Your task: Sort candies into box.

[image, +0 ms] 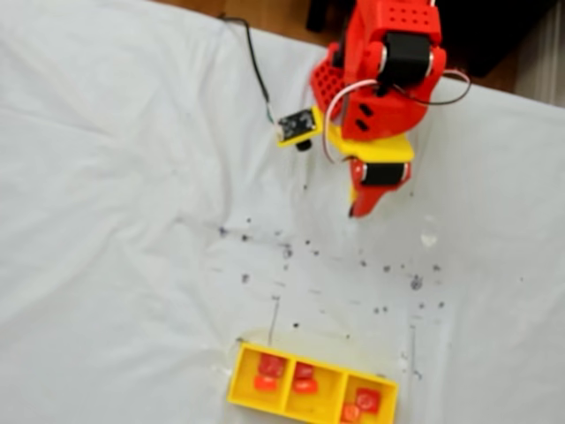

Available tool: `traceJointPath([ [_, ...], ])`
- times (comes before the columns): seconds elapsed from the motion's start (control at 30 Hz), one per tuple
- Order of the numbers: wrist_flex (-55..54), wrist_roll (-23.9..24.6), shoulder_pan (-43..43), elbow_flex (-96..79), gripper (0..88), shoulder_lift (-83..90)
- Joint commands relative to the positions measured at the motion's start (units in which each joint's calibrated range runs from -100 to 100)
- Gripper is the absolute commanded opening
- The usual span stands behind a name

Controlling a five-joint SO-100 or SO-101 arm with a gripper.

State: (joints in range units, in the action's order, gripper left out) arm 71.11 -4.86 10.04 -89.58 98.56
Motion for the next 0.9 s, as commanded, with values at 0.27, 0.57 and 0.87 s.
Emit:
traceJointPath([
  [0.27,1.1,1.6,1.0,-2.5,0.1,0.4],
  [0.57,1.1,1.5,0.8,-2.5,0.1,0.4],
  [0.87,1.1,1.5,0.8,-2.5,0.1,0.4],
])
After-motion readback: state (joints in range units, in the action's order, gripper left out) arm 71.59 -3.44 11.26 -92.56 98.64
